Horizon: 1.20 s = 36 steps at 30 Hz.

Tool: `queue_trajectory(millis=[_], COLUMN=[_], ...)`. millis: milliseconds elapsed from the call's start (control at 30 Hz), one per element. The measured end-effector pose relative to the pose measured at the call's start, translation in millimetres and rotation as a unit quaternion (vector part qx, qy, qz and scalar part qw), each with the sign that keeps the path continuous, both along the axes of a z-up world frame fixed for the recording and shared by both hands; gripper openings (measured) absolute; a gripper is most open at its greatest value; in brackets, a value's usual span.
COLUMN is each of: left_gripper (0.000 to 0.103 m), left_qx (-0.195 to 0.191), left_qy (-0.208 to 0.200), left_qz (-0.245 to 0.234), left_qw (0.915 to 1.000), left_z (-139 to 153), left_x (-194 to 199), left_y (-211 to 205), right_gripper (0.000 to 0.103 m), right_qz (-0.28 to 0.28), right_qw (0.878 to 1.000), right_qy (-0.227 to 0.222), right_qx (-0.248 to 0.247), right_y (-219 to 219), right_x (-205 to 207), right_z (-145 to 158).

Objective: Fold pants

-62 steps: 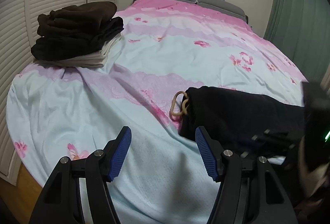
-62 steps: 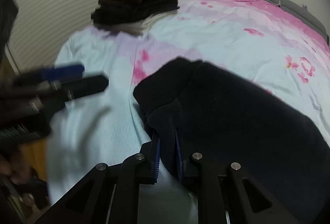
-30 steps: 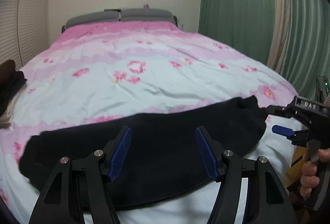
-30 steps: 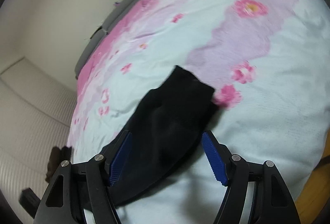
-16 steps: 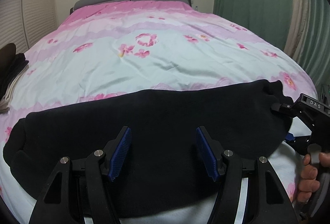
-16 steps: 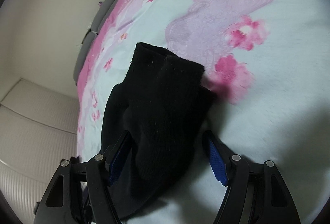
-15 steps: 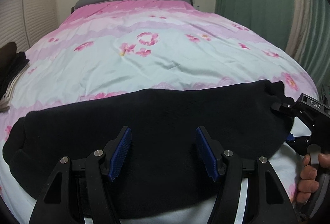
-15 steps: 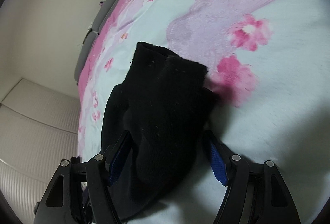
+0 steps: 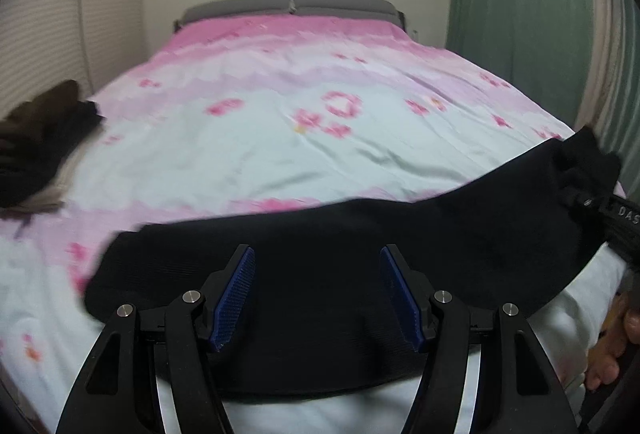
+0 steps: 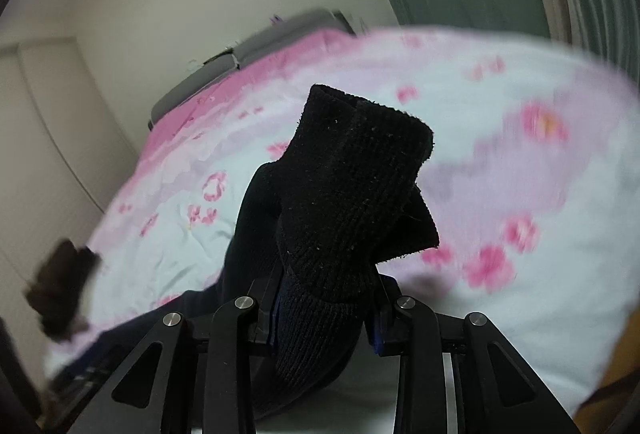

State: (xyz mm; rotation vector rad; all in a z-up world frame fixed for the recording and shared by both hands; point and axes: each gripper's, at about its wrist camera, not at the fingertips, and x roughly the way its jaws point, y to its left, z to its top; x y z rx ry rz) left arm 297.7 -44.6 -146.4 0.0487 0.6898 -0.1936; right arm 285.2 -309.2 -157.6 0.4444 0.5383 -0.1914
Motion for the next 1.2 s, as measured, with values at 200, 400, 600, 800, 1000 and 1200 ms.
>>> queue_trajectory(millis=[200,400,600,800,1000,1200], left_gripper=[0.064,0.065,0.068,0.068,0.068,0.068], left_qx=[0.01,0.014,0.0,-0.01,-0.007,0.002], left_qy=[-0.019,-0.032,-0.036,-0.038,-0.033,-0.01], left_qz=[0.047,0.094,0.114,0.052,-0.016,-0.051], left_qw=[0.9987,0.995,0.9928,0.9978,0.9993,0.9986], left_z=[26,43,46,43,30,6], left_x=[-12,-32,-41,-27,0,36], left_y=[57,116,153,109,29,-17], right_gripper=[0.033,0.034,0.034,0.033,0.033,0.033], right_qz=[0.024,0.058,0.065,0.003,0.003,0.017], right_qw=[0.993,0.974,0.977,0.997,0.999,0.998], right_qy=[-0.027,-0.03,-0.046,-0.029,-0.031,-0.043], right_qx=[-0.113,-0.217,-0.196,-0.075,0.024,0.051], right_y=[79,165,173,68,14,1], right_x=[-3,2,-2,-10,-20,-19], right_z=[48,59,63,51,28,18])
